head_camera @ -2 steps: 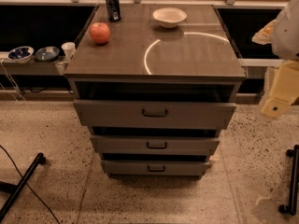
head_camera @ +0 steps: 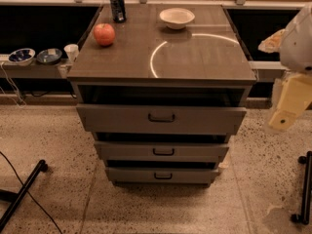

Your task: Open middle drawer

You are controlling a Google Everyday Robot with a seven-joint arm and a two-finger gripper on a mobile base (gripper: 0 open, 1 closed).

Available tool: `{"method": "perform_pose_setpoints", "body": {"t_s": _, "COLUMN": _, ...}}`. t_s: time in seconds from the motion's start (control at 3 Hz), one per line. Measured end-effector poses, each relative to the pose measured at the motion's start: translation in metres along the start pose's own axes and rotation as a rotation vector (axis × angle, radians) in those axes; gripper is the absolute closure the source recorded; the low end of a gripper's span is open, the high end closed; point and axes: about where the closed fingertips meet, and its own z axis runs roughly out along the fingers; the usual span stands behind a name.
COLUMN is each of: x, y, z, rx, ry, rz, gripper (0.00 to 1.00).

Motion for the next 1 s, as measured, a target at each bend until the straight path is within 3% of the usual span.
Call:
{"method": "perform_pose_setpoints", "body": {"t_s": 0.33, "x": 0.011, "y": 0.03, "z": 0.084, "rx": -0.024, "ry": -0.131, "rz": -0.064, "gripper": 0.0}}
{"method": "perform_pose_setpoints", "body": {"t_s": 0.67, "x": 0.011, "y": 0.03, "z": 0.084, "rx": -0.024, "ry": -0.131, "rz": -0.064, "gripper": 0.0}}
{"method": "perform_pose_setpoints", "body": {"t_s": 1.0, "x": 0.005, "y": 0.04, "z": 0.126, "rx": -0.1, "ry": -0.226, "rz": -0.095, "gripper": 0.0}}
